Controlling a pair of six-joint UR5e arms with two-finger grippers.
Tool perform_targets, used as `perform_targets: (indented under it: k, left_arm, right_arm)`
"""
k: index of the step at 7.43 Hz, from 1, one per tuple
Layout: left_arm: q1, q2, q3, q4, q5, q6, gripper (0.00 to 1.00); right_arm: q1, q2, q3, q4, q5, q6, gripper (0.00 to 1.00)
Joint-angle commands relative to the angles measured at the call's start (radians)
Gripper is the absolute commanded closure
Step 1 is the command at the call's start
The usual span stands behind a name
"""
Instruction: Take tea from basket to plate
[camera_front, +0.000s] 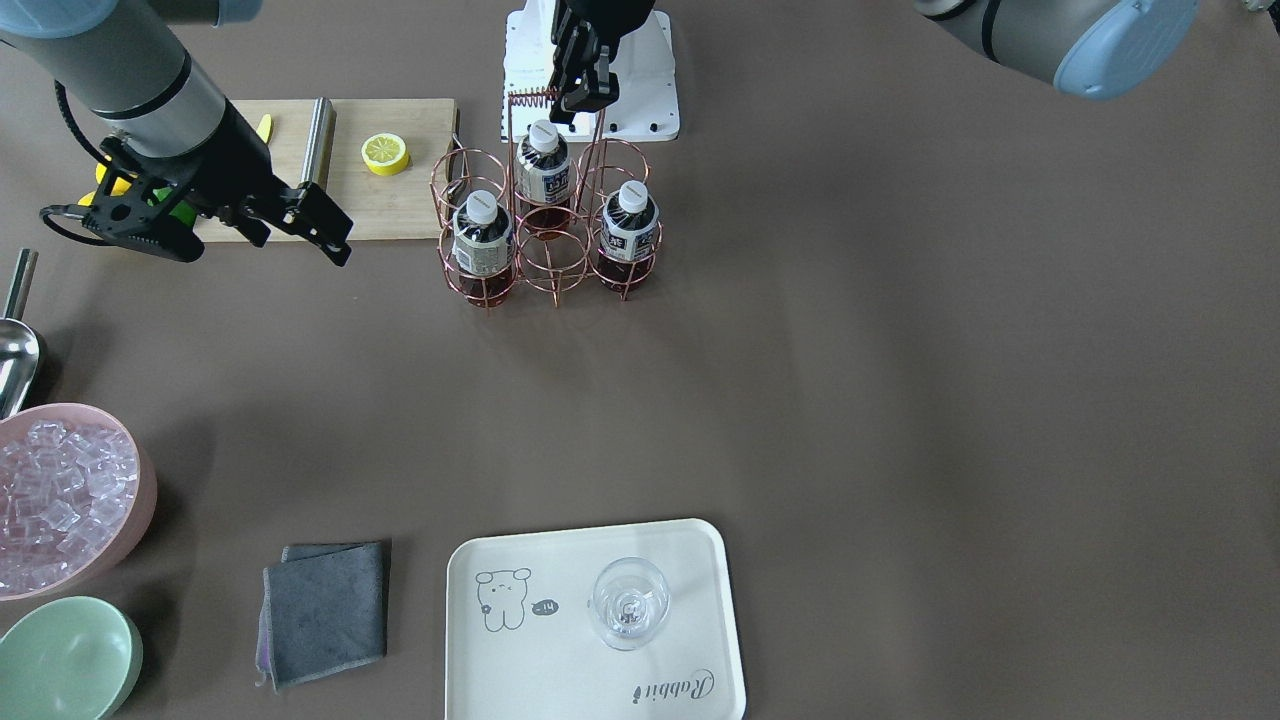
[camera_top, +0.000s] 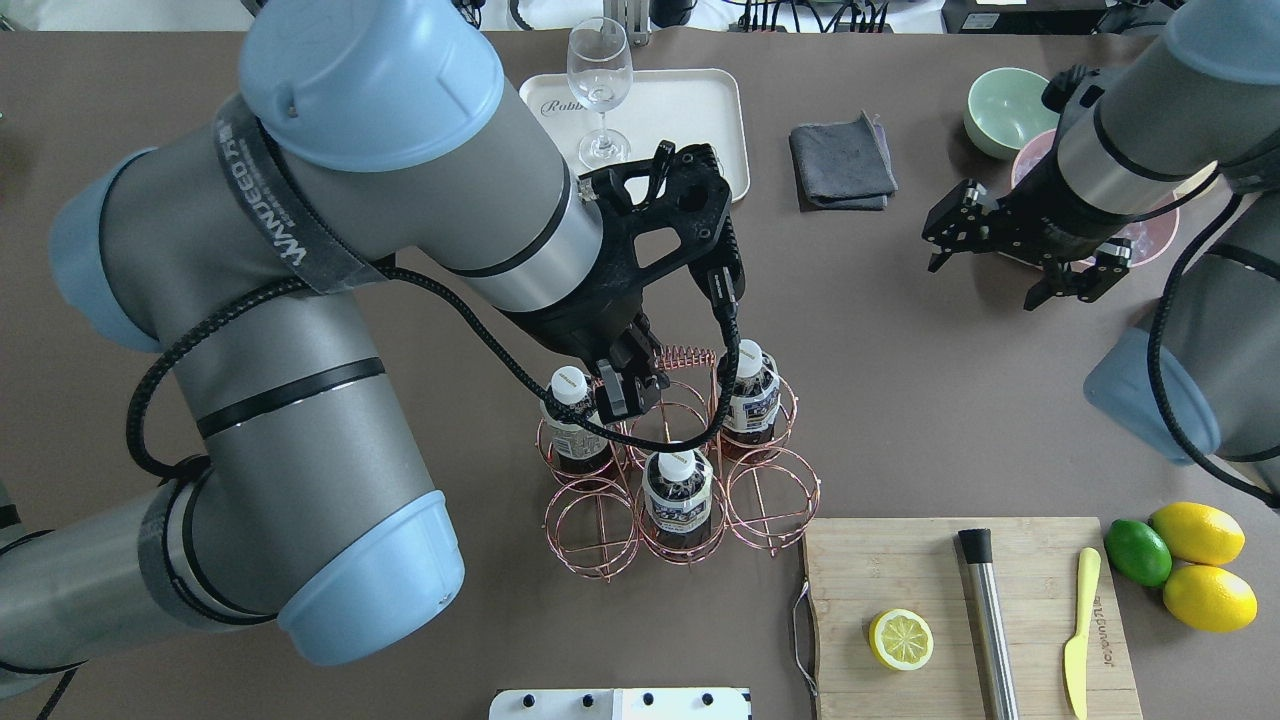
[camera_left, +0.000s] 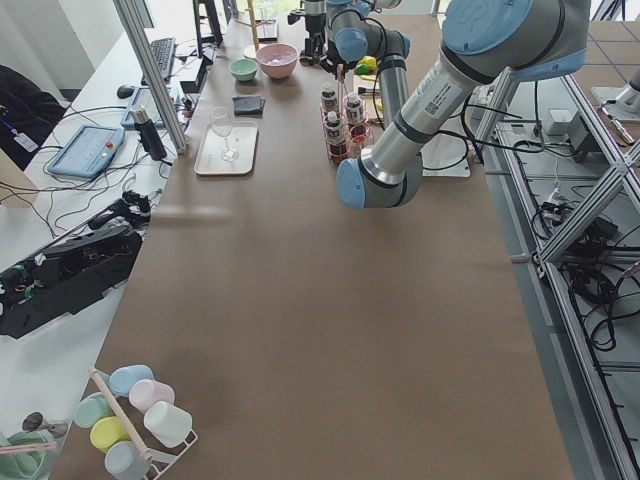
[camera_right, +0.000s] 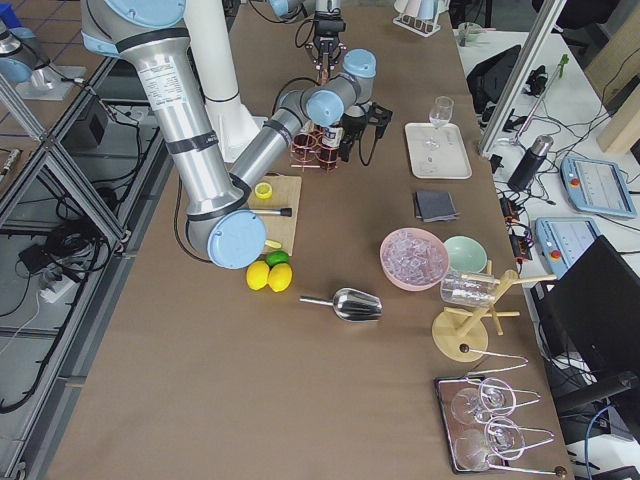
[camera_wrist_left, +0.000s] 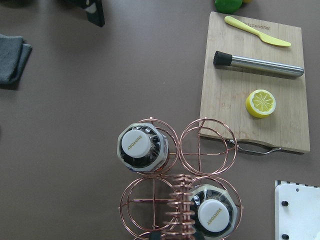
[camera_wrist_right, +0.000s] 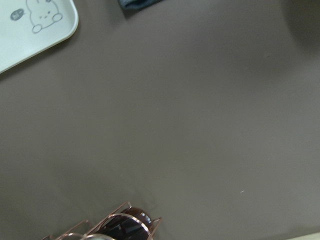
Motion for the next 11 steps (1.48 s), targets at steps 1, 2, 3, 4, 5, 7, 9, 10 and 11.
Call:
perform_targets:
  k: [1, 2, 3, 4, 5, 7, 9, 10, 11]
  left_arm:
    - [-0.001, 0.0, 0.0, 0.0, 0.0, 0.0, 1.0]
    - [-0.002, 0.002, 0.0, 0.0, 0.0, 0.0, 1.0]
    - [-0.004, 0.003, 0.0, 0.0, 0.0, 0.002, 1.0]
    - [-0.004, 0.003, 0.0, 0.0, 0.0, 0.003, 1.0]
    - [-0.005, 0.005, 0.0, 0.0, 0.0, 0.003, 1.0]
    - [-0.005, 0.005, 0.0, 0.0, 0.0, 0.003, 1.0]
    - [-0.007, 0.005, 0.0, 0.0, 0.0, 0.003, 1.0]
    - [-0.007, 0.005, 0.0, 0.0, 0.0, 0.003, 1.0]
    - [-0.008, 0.005, 0.0, 0.0, 0.0, 0.005, 1.0]
  right_arm:
    - [-0.013, 0.061, -0.031, 0.078, 0.108, 0.199, 0.0]
    - [-0.013, 0.123, -0.073, 0.077, 0.132, 0.245, 0.0]
    - [-0.024, 0.165, -0.107, 0.078, 0.167, 0.279, 0.0]
    - [-0.057, 0.181, -0.117, 0.078, 0.168, 0.279, 0.0]
    - [-0.077, 0.188, -0.133, 0.08, 0.163, 0.279, 0.0]
    - [-0.131, 0.237, -0.167, 0.077, 0.152, 0.284, 0.02]
    - [-0.152, 0.26, -0.184, 0.068, 0.12, 0.283, 0.06]
    - [-0.145, 0.259, -0.19, 0.068, 0.12, 0.281, 0.1]
    - [-0.133, 0.254, -0.189, 0.062, 0.119, 0.278, 0.14]
